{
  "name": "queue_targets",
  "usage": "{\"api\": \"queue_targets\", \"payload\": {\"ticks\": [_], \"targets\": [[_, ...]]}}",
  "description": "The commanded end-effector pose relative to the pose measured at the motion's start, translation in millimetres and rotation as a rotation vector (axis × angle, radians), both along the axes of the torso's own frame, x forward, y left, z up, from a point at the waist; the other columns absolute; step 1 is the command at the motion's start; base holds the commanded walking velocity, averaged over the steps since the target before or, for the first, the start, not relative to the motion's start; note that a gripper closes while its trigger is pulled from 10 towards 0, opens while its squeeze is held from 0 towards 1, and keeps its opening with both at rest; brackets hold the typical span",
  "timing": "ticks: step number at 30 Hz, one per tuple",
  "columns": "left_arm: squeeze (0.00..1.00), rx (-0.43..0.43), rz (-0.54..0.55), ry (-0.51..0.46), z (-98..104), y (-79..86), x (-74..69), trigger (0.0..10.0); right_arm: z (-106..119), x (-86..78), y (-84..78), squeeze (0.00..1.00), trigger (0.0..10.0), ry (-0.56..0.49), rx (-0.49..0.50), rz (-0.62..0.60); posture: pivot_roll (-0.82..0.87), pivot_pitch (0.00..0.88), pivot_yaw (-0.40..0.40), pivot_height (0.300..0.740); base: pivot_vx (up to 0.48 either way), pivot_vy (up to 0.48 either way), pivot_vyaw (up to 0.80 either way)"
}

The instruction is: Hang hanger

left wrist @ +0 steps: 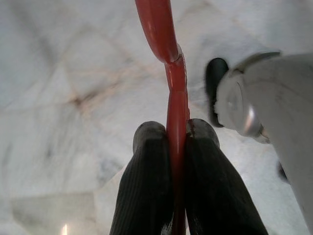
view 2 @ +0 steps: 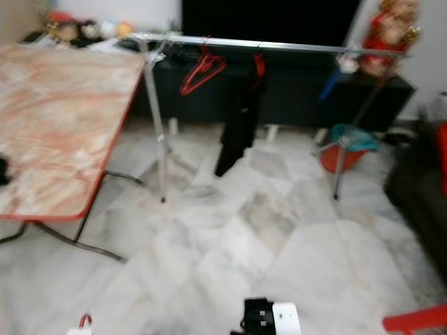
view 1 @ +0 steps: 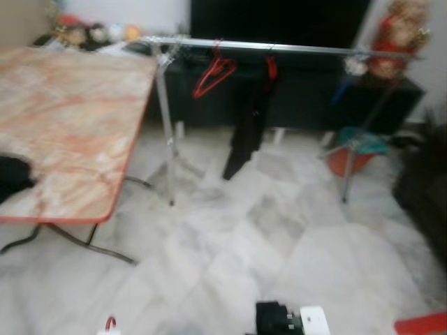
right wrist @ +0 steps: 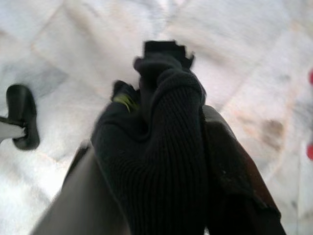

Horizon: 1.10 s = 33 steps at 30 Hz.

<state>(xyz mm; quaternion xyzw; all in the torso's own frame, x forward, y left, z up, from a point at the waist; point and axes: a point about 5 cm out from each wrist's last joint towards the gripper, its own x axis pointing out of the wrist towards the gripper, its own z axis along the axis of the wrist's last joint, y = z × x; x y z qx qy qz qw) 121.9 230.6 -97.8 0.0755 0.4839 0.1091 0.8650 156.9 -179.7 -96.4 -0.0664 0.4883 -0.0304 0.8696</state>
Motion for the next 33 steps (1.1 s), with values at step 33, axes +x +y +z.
{"api": "queue_targets", "payload": {"ticks": [33], "targets": [[0.00, -0.026, -0.008, 0.055, -5.8, -5.8, -12.8, 10.0, 2.2, 3.4, -6.7, 0.00, 10.0, -0.014, -0.011, -0.013, 0.13, 0.048, -0.084, 0.740, -0.279, 0.000, 0.00]]}}
